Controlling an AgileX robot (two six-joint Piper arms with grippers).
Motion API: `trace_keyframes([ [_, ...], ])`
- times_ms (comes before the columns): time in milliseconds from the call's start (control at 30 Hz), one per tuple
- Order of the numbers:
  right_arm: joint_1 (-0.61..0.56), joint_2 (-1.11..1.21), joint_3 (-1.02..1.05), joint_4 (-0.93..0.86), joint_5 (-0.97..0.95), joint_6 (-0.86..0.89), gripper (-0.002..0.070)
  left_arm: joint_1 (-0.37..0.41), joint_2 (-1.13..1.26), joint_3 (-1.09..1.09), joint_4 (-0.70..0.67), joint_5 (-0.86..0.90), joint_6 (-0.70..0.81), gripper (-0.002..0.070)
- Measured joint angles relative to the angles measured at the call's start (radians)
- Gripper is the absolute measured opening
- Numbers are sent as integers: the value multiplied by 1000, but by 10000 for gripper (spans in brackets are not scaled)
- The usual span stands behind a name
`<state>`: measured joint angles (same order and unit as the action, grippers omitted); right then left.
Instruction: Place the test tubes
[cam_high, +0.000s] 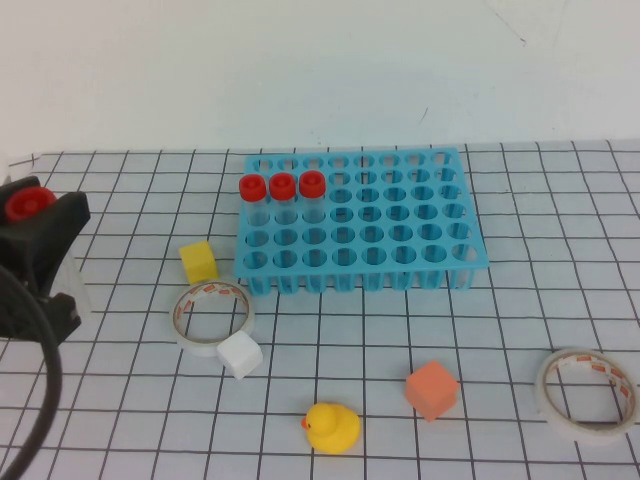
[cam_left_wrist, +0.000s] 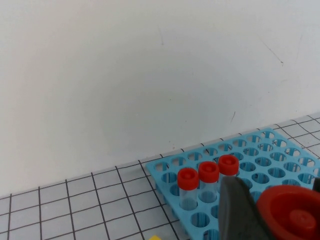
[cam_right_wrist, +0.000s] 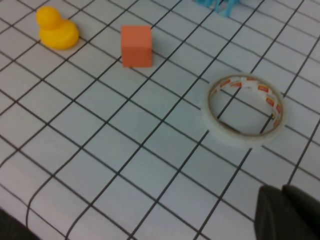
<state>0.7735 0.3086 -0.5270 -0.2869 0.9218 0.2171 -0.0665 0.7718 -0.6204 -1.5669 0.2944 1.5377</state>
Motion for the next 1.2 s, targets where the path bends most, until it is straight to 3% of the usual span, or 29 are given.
trace_keyframes([
  [733, 0, -110, 65, 30, -6, 18, 0, 0, 0, 10, 2, -60, 80, 249],
  [1200, 0, -110, 65, 30, -6, 20, -1, 0, 0, 10, -107, -120, 82, 249],
])
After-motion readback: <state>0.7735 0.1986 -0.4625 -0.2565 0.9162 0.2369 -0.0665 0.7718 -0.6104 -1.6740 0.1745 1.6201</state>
